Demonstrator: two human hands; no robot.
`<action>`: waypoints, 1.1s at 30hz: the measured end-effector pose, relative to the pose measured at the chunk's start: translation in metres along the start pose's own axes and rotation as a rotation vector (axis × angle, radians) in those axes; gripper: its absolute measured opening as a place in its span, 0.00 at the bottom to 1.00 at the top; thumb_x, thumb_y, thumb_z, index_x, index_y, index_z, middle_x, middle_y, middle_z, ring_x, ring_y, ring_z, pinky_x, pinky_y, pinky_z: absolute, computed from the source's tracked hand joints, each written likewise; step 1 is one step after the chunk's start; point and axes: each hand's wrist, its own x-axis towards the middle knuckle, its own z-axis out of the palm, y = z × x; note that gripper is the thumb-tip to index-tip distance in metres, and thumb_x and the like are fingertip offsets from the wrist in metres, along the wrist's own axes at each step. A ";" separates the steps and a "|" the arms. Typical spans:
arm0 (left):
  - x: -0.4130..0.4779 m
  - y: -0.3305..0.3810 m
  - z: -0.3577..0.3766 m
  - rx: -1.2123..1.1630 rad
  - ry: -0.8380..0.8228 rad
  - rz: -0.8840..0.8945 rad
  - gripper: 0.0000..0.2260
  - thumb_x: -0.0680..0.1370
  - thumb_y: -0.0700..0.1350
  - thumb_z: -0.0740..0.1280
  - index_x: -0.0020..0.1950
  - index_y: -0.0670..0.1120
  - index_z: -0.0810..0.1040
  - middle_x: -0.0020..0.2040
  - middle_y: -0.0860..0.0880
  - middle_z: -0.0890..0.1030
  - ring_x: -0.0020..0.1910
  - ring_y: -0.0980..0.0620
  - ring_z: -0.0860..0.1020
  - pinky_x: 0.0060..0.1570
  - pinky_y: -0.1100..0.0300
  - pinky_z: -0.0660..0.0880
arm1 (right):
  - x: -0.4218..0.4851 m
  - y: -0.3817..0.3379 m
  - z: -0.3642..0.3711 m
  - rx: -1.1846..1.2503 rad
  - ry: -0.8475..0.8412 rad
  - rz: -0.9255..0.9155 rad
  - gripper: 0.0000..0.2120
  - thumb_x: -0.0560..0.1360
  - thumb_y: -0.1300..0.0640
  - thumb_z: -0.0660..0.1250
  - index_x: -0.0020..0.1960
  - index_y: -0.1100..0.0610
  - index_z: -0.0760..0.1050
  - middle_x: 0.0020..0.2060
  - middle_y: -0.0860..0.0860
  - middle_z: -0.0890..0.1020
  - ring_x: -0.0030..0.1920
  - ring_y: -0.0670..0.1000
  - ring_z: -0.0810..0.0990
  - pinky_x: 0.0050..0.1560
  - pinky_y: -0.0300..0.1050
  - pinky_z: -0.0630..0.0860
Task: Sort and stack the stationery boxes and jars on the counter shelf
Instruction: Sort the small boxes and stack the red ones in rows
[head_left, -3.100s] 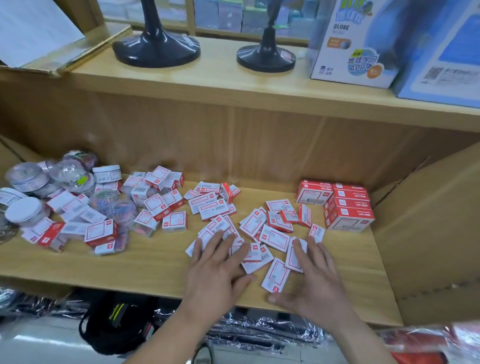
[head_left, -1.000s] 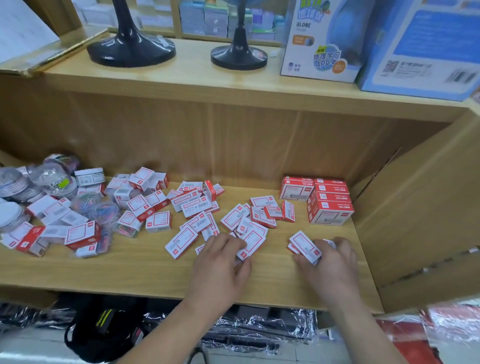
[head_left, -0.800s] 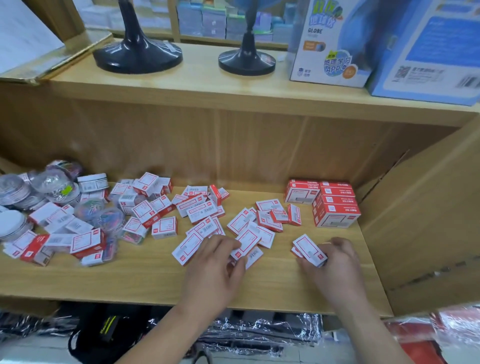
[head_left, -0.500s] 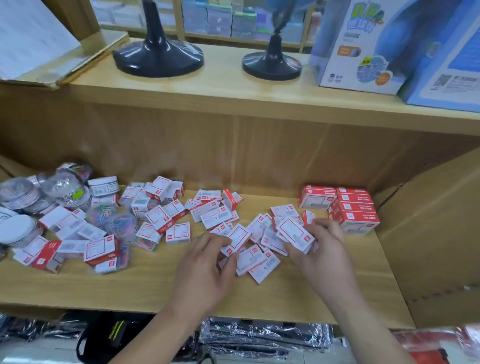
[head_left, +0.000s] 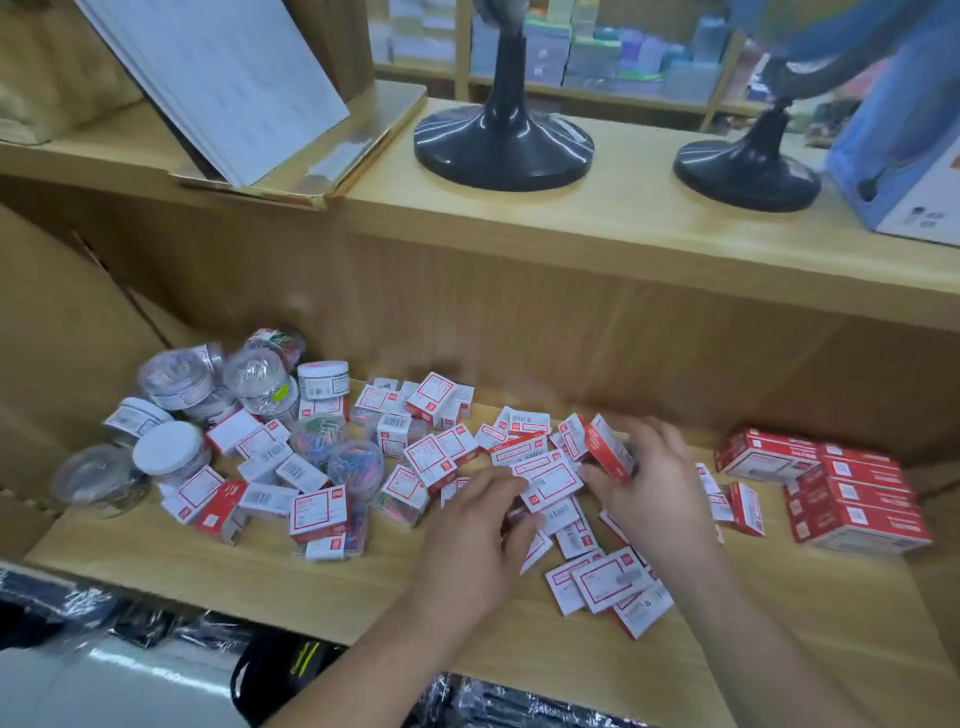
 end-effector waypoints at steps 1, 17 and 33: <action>-0.006 -0.003 -0.006 -0.040 0.000 0.009 0.11 0.78 0.49 0.71 0.60 0.52 0.80 0.59 0.57 0.80 0.57 0.56 0.80 0.55 0.56 0.78 | -0.005 -0.001 -0.001 0.035 -0.002 -0.004 0.26 0.70 0.40 0.74 0.65 0.49 0.76 0.67 0.45 0.72 0.64 0.50 0.76 0.60 0.51 0.76; -0.052 0.025 0.032 0.254 -0.204 0.273 0.27 0.74 0.61 0.68 0.71 0.55 0.72 0.78 0.47 0.67 0.79 0.41 0.62 0.71 0.43 0.69 | -0.064 0.093 -0.029 0.165 0.175 0.117 0.27 0.71 0.46 0.75 0.67 0.52 0.77 0.76 0.51 0.66 0.77 0.49 0.63 0.73 0.50 0.66; -0.052 0.028 0.046 0.444 -0.232 0.173 0.28 0.79 0.67 0.60 0.76 0.55 0.72 0.79 0.56 0.68 0.82 0.47 0.57 0.77 0.38 0.52 | -0.110 0.090 -0.018 -0.105 -0.078 -0.002 0.48 0.62 0.16 0.55 0.78 0.32 0.49 0.81 0.49 0.50 0.79 0.56 0.46 0.79 0.54 0.51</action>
